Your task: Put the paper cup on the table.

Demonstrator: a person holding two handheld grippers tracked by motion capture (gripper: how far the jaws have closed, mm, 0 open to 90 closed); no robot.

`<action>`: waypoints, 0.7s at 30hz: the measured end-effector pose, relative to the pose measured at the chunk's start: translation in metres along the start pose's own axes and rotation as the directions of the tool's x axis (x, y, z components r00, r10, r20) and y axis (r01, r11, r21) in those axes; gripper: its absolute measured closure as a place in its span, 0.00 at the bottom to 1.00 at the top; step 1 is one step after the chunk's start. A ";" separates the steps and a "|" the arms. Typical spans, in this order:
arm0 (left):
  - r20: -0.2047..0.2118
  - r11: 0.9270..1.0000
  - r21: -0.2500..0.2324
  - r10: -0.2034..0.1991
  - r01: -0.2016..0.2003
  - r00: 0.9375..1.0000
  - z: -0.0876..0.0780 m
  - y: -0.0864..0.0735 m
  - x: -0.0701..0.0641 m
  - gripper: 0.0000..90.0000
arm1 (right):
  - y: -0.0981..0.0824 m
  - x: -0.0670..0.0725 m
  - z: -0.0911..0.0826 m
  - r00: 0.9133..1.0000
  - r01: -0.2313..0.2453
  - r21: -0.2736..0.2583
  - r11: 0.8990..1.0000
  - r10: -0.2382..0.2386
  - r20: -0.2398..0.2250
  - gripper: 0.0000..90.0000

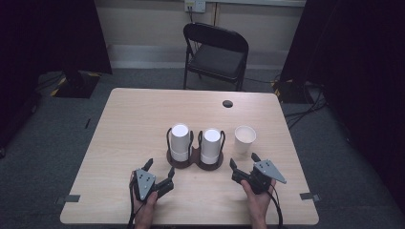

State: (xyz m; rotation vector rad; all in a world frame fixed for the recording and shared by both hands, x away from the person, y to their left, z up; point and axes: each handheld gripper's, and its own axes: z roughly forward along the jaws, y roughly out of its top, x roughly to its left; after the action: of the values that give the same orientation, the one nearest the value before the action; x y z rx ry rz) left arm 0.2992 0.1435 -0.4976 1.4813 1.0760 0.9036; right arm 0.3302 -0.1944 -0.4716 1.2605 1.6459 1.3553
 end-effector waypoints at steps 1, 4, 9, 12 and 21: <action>-0.001 1.000 -0.003 -0.001 0.001 1.000 0.000 0.000 0.000 0.23 | -0.001 0.001 -0.001 1.000 -0.006 -0.004 1.000 0.006 -0.005 0.15; 0.000 1.000 -0.004 -0.001 0.001 1.000 0.000 0.000 0.000 0.23 | -0.004 0.006 -0.005 1.000 -0.010 -0.009 1.000 0.010 -0.002 0.15; -0.002 1.000 -0.003 0.003 -0.003 1.000 0.000 0.000 0.000 0.23 | -0.009 0.014 -0.009 1.000 0.000 -0.015 1.000 0.000 0.012 0.15; -0.002 1.000 -0.006 0.001 -0.001 1.000 0.000 0.000 0.000 0.23 | -0.015 0.020 -0.013 1.000 0.023 -0.022 1.000 -0.022 0.022 0.15; 0.000 1.000 -0.006 0.005 -0.005 1.000 -0.001 0.000 0.000 0.23 | -0.030 0.022 -0.016 1.000 0.008 -0.011 1.000 -0.008 0.028 0.15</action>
State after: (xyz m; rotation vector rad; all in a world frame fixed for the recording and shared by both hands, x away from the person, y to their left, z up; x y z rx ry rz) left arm 0.2983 0.1438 -0.4977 1.4792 1.0692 0.9098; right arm 0.3005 -0.1789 -0.4946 1.2597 1.6204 1.3343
